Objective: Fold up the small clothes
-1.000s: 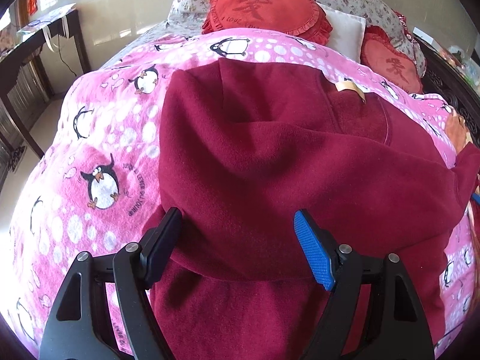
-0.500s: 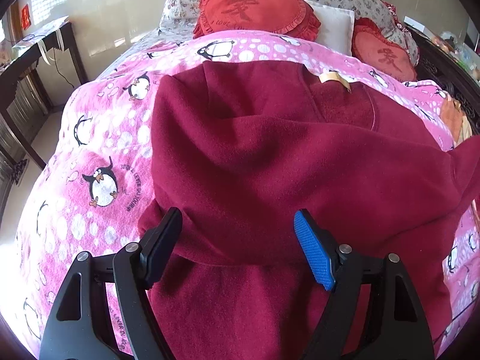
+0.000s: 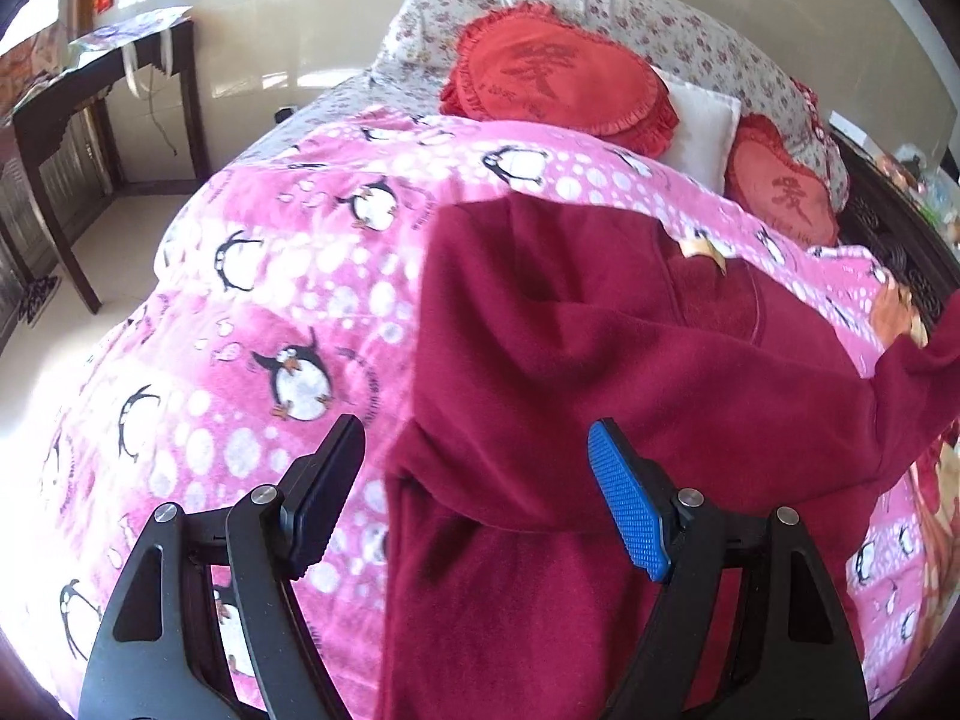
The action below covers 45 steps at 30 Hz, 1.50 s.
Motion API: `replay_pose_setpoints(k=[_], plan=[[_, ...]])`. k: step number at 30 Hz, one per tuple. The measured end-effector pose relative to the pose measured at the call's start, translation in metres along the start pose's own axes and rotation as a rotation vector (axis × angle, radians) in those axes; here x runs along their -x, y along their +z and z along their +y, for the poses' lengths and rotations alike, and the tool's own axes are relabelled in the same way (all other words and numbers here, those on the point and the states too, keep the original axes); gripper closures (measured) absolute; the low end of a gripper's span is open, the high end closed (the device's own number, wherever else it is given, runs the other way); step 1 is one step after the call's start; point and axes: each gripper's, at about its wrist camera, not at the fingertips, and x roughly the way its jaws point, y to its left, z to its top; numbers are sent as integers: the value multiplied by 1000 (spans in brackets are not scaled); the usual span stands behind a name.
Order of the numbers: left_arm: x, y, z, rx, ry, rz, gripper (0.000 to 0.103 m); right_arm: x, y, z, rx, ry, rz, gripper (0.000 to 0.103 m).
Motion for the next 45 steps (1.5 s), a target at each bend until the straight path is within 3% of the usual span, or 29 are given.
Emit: replay_pose_setpoints(k=[4, 5, 7, 9, 12, 15, 16, 18, 20, 23, 29, 37, 38, 39, 41, 43, 45], plan=[[0, 1, 17, 71, -18, 12, 25, -48, -46, 81, 118, 121, 96, 97], [-1, 1, 19, 82, -28, 21, 25, -65, -64, 96, 120, 150, 164, 96], [-2, 0, 23, 94, -53, 31, 25, -103, -107, 119, 164, 240, 397, 96], [-1, -1, 24, 89, -75, 30, 25, -114, -134, 123, 209, 239, 484, 95], [-4, -2, 20, 70, -113, 34, 25, -107, -148, 110, 242, 209, 492, 94], [-8, -4, 18, 83, -188, 52, 25, -95, -141, 83, 172, 213, 489, 91], [-8, -5, 18, 98, -221, 57, 25, -90, -139, 75, 158, 207, 483, 86], [-7, -5, 18, 122, -260, 59, 25, -81, -134, 65, 157, 189, 454, 64], [-4, -5, 19, 132, -257, 52, 25, -77, -134, 63, 168, 185, 425, 57], [1, -4, 20, 126, -247, 46, 25, -75, -132, 75, 206, 241, 476, 56], [16, -9, 29, 94, -223, 26, 25, -66, -127, 89, 292, 231, 410, 56], [12, -27, 50, 142, -187, 66, 25, -102, -170, 180, 632, 338, 500, 56], [12, -28, 53, 148, -183, 68, 25, -105, -176, 186, 672, 320, 490, 57], [13, -28, 56, 154, -179, 67, 25, -112, -181, 191, 730, 255, 460, 69], [17, -26, 61, 159, -176, 57, 25, -120, -172, 189, 706, 237, 457, 96], [23, -24, 66, 159, -173, 35, 25, -109, -135, 175, 574, 272, 393, 96], [28, -19, 70, 162, -170, 11, 25, -84, -91, 159, 479, 257, 263, 96]])
